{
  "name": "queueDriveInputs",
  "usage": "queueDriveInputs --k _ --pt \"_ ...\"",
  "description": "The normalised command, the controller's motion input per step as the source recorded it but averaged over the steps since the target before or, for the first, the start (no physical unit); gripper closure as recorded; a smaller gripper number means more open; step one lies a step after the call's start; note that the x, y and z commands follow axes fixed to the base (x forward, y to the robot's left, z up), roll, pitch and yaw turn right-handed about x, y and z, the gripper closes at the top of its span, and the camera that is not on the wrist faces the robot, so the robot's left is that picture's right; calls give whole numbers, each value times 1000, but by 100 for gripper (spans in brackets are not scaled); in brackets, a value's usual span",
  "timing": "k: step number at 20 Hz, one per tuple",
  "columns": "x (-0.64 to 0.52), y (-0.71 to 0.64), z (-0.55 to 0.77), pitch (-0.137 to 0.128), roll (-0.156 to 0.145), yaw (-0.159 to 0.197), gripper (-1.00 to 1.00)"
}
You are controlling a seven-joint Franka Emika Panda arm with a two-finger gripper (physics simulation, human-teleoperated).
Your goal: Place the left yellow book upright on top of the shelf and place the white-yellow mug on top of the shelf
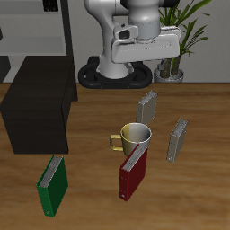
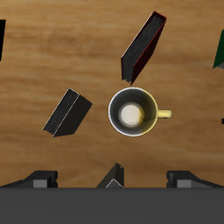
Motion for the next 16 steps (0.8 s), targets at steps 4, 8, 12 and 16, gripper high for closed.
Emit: queueDriveInputs --k 4,8,12,16 --pt "161 291 -36 -19 33 24 -100" --pt "213 466 -135 -9 96 17 -100" --pt "260 266 -190 10 -1 -36 -100" --pt "206 125 -194 35 -23 -64 -100"
